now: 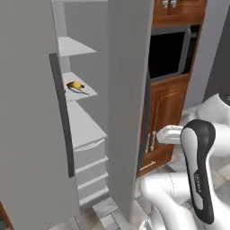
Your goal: Take the lemon and fish from the highest rack and move them to the second highest rack where the pear and chicken drumstick are located, to maximize freezer space. Close the freezer door after rearranging.
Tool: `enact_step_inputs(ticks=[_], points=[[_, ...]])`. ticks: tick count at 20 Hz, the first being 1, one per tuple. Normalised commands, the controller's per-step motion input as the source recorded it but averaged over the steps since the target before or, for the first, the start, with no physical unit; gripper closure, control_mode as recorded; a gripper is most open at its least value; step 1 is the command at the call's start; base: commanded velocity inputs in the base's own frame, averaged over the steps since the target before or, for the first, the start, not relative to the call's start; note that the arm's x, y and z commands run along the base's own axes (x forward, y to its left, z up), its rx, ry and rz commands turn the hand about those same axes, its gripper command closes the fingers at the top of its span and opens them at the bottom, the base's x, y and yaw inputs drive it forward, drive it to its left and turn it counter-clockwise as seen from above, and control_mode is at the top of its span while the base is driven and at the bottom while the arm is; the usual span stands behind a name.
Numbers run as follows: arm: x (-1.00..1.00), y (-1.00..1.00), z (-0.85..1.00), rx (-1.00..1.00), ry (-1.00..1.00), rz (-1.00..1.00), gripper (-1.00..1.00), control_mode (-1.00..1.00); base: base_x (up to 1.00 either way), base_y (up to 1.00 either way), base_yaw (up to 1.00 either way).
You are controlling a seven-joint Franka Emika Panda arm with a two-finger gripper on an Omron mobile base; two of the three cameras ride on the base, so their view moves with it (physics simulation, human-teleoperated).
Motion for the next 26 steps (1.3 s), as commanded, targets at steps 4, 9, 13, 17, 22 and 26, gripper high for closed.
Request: enact_step_inputs(ticks=[4, 9, 13, 17, 22, 26], points=[[0.00, 0.00, 0.00, 0.00, 0.00, 0.00, -1.00, 1.00, 0.03, -0.98, 0.28], [0.00, 0.00, 0.00, 0.00, 0.00, 0.00, -1.00, 1.00, 0.20, -0.88, 0.34], [0.00, 0.00, 0.00, 0.00, 0.00, 0.00, -1.00, 1.00, 0.41, -0.61, 0.54], [0.00, 0.00, 0.00, 0.00, 0.00, 0.00, -1.00, 1.00, 0.44, -0.50, 0.70], [0.00, 0.00, 0.00, 0.00, 0.00, 0.00, -1.00, 1.00, 0.48, -0.61, 0.72], [0.00, 0.00, 0.00, 0.00, 0.00, 0.00, -1.00, 1.00, 0.42, -0.65, 0.66]])
